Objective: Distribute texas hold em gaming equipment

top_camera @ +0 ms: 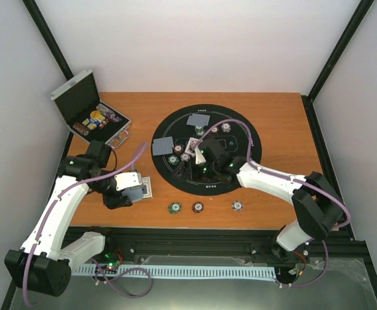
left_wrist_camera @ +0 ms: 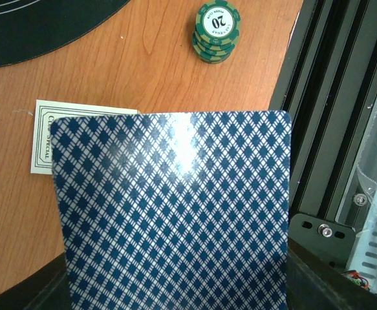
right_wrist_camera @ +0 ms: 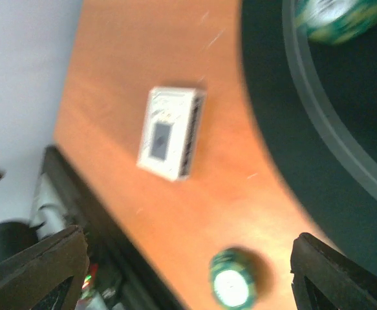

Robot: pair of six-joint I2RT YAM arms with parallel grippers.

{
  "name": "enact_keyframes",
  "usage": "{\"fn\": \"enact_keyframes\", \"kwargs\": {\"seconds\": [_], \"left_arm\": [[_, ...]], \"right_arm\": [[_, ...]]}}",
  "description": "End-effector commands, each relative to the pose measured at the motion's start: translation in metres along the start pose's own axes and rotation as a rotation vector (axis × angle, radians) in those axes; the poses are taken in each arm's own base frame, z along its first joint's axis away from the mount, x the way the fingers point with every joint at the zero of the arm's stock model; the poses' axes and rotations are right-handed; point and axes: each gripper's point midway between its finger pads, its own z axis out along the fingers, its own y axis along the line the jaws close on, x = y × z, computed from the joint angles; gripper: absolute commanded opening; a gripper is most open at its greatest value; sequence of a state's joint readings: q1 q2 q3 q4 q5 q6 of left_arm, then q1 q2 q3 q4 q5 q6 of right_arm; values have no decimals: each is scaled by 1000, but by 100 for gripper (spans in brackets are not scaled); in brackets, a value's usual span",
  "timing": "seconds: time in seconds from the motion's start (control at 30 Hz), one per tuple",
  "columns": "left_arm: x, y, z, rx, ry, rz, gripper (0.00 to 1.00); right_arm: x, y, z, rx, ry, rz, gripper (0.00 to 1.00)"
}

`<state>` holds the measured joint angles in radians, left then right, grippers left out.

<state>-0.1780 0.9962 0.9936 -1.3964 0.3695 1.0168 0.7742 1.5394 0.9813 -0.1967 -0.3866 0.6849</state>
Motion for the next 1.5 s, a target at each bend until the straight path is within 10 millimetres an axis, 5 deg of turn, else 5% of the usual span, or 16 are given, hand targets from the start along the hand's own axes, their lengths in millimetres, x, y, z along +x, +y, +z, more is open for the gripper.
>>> {"fn": "enact_keyframes", "kwargs": {"seconds": [0.0,0.3,0.7,1.17,1.47], "left_arm": [[-11,2,-12,-27,-40,8,1],[-13,2,-12,-18,-47,0,1],[-12,2,-12,-20,-44,2,1],[-12,2,-13,-20,-42,4,1],[-13,2,-14,-23,-45,9,1]], "right_arm": [[21,78,-5,-287,74,56,85],[60,132,14,-461,162,69,85],[79,166,41,-550,228,94,80],[77,179,78,-619,265,168,77],[85,153,89,-566,282,202,70]]}}
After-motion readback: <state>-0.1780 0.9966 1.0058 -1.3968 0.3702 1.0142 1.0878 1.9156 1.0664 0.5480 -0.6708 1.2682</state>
